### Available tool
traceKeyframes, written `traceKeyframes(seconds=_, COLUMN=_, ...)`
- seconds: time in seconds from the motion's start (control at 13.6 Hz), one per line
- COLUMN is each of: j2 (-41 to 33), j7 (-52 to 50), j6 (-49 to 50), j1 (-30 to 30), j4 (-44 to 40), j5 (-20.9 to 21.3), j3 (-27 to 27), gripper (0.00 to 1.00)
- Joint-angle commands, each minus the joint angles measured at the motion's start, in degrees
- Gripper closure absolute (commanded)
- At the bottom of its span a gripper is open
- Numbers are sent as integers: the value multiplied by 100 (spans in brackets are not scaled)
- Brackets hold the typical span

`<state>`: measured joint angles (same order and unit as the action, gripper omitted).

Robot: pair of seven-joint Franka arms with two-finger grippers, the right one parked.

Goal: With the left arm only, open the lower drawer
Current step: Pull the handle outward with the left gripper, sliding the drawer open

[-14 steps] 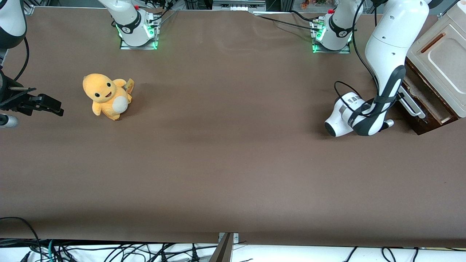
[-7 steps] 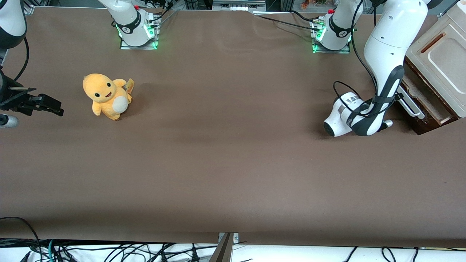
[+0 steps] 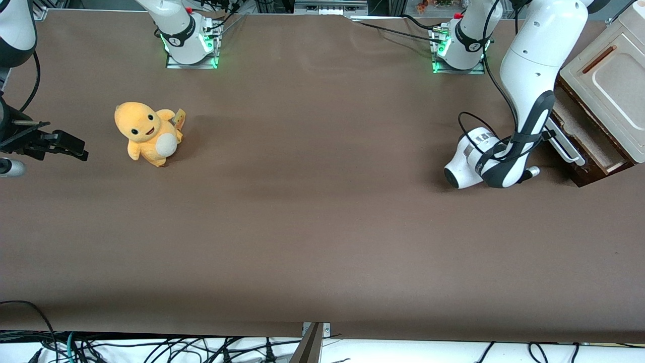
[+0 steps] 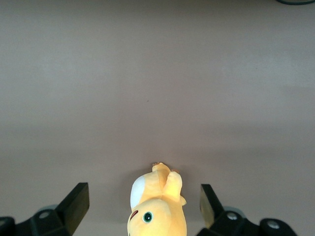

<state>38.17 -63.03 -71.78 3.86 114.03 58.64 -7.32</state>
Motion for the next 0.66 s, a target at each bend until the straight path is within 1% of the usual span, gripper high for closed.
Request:
traceKeyframes(seconds=0.0, j2=112, j7=194, j6=76, j1=177, j4=-170, j5=59, j3=-23, gripper=99)
traceKeyframes(seconds=0.59, j2=112, j7=194, j6=76, j1=317, j4=-179, j5=42, j3=-23, gripper=100)
